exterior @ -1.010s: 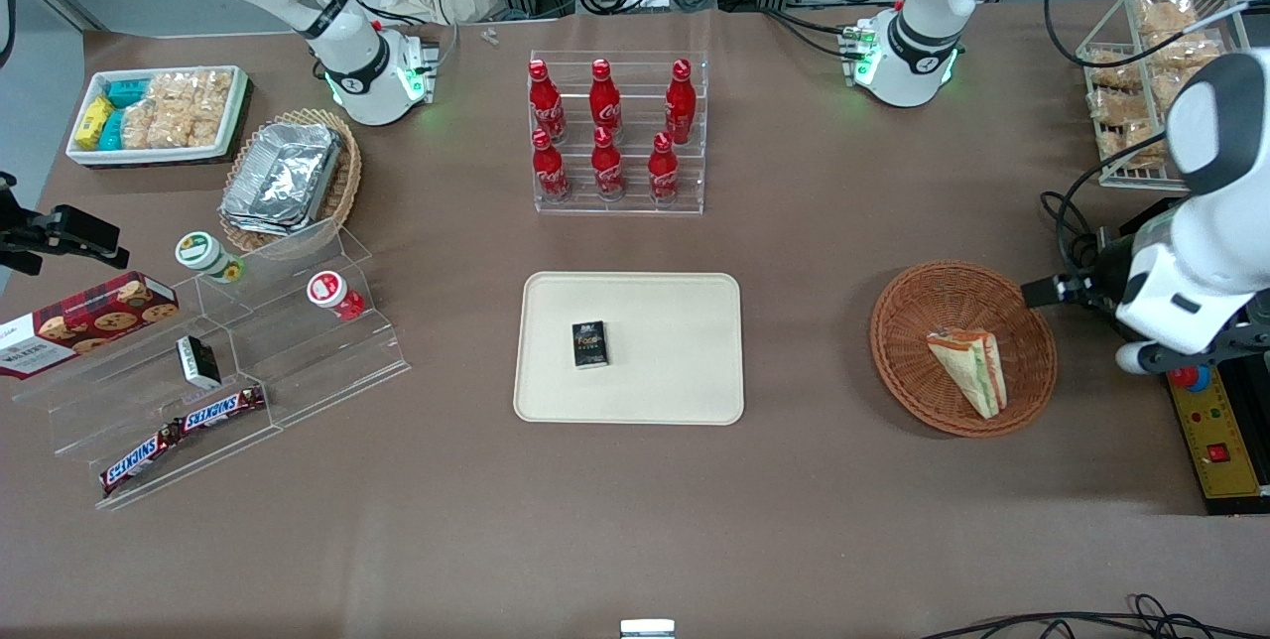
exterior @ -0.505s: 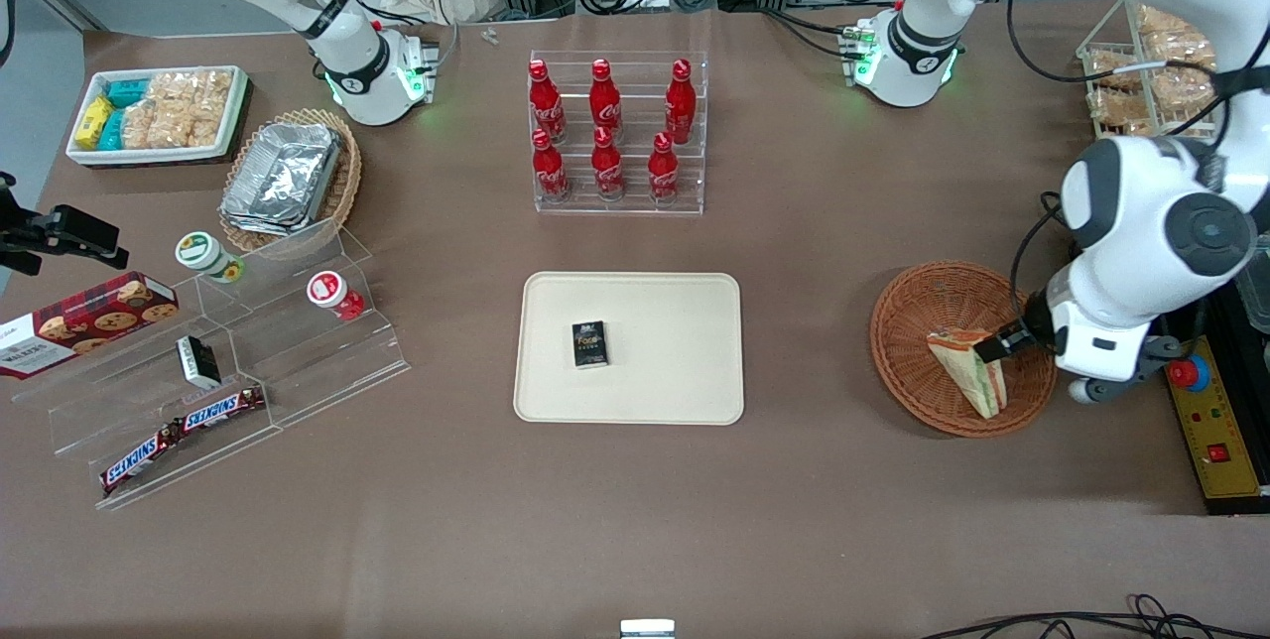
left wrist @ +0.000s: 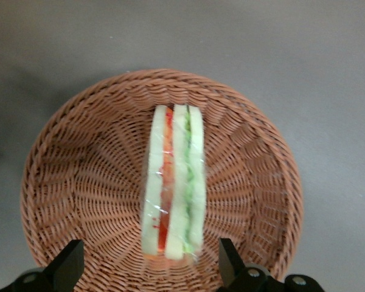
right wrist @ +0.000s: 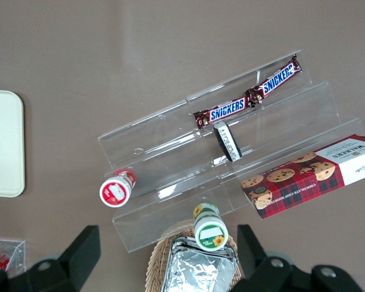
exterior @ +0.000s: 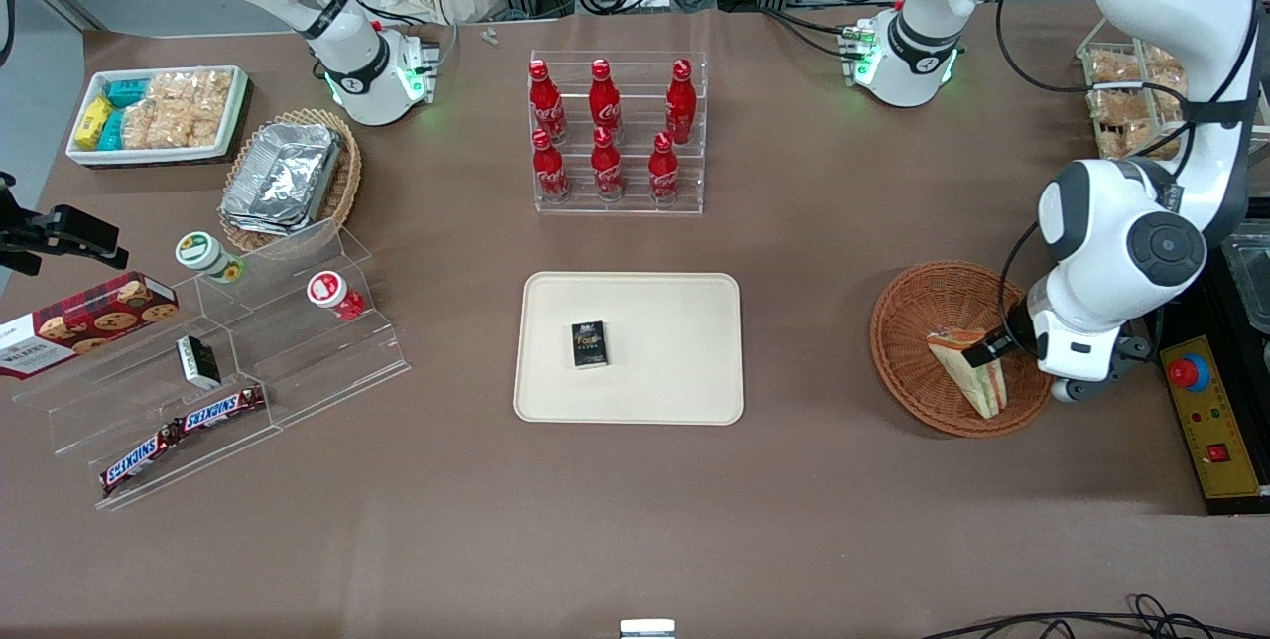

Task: Place sandwich from basket to tray
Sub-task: 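Close the left gripper on the sandwich's upright edge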

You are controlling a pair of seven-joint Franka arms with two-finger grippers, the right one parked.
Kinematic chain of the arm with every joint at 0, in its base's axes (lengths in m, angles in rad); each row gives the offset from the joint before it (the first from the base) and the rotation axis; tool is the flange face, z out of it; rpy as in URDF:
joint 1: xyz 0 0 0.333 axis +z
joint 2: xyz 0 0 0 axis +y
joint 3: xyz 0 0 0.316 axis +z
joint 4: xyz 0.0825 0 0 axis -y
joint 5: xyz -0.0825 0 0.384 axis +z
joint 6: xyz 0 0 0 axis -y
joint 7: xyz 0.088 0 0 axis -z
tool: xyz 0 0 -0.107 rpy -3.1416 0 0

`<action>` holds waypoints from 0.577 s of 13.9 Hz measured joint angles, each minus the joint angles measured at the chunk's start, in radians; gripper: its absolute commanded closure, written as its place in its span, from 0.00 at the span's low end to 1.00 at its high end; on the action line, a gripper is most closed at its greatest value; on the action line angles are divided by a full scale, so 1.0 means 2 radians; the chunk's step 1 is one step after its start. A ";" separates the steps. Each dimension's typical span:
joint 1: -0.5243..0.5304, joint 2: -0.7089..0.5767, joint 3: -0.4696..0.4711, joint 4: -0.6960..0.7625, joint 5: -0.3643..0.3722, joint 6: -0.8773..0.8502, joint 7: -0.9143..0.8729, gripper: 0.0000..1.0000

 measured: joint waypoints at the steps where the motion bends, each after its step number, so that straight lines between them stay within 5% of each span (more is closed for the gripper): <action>1: 0.000 0.004 0.002 0.000 0.000 0.002 0.000 0.00; 8: -0.002 0.039 0.001 -0.001 0.000 0.031 -0.047 0.02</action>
